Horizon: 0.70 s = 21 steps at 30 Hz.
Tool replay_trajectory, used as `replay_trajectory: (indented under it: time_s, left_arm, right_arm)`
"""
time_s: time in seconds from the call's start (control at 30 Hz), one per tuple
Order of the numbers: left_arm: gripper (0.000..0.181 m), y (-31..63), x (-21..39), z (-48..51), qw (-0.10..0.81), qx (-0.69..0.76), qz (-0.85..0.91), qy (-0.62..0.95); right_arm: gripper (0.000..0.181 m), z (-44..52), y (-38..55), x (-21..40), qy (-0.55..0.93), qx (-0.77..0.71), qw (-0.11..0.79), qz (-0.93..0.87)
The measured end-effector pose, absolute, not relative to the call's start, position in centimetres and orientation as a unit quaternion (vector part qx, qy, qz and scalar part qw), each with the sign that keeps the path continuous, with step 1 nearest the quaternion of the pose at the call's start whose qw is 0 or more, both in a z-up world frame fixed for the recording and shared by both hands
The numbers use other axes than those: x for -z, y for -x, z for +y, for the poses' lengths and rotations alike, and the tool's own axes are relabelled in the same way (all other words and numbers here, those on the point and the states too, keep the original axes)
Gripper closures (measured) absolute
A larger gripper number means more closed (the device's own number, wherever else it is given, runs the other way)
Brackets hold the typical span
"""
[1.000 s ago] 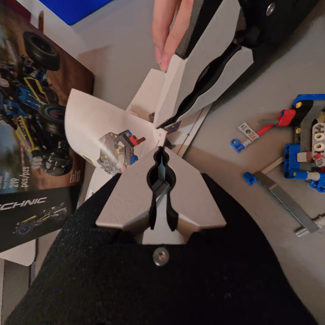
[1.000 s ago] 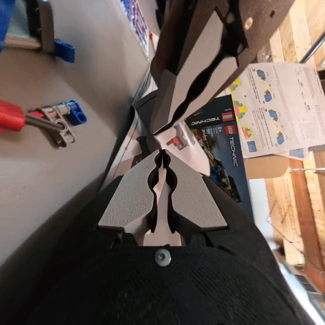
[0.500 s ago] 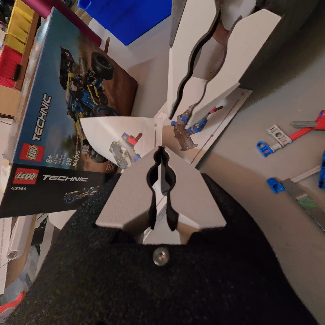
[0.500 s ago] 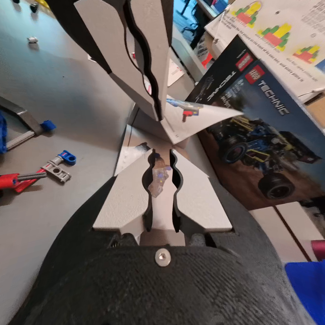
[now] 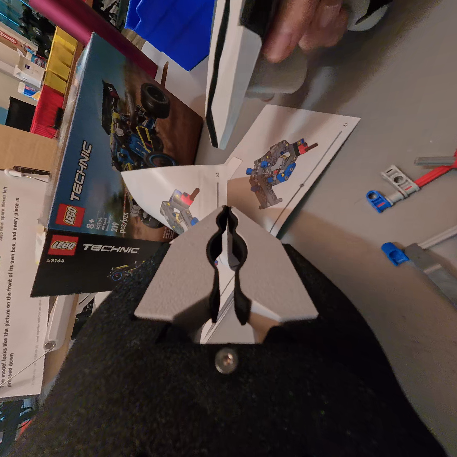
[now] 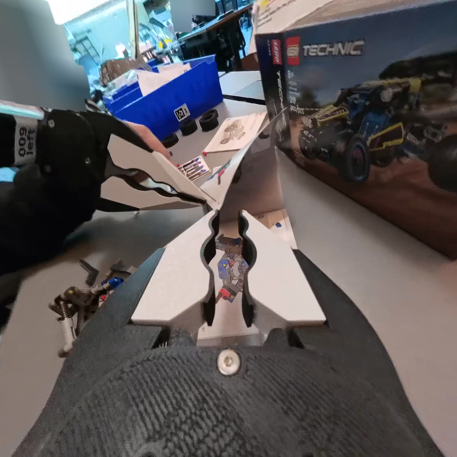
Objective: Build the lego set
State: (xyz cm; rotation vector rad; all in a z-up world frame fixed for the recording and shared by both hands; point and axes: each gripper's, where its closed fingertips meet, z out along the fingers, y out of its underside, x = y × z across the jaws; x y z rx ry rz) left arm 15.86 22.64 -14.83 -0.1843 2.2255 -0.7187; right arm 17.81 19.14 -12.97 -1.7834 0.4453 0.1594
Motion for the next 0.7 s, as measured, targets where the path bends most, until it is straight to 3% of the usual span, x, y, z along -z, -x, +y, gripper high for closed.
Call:
replay_trajectory:
  time_s: [0.27, 0.7]
  left_arm:
    - [0.181, -15.8, 14.7, 22.7, 0.388, 0.285, 0.874, 0.072]
    - [0.181, -15.9, 14.9, 22.7, 0.385, 0.283, 0.875, 0.071]
  right_arm:
    - [0.17, 20.5, -16.2, 13.9, 0.765, -0.177, 0.59, 0.188]
    - [0.177, 20.4, -16.8, 13.8, 0.746, -0.199, 0.6, 0.209]
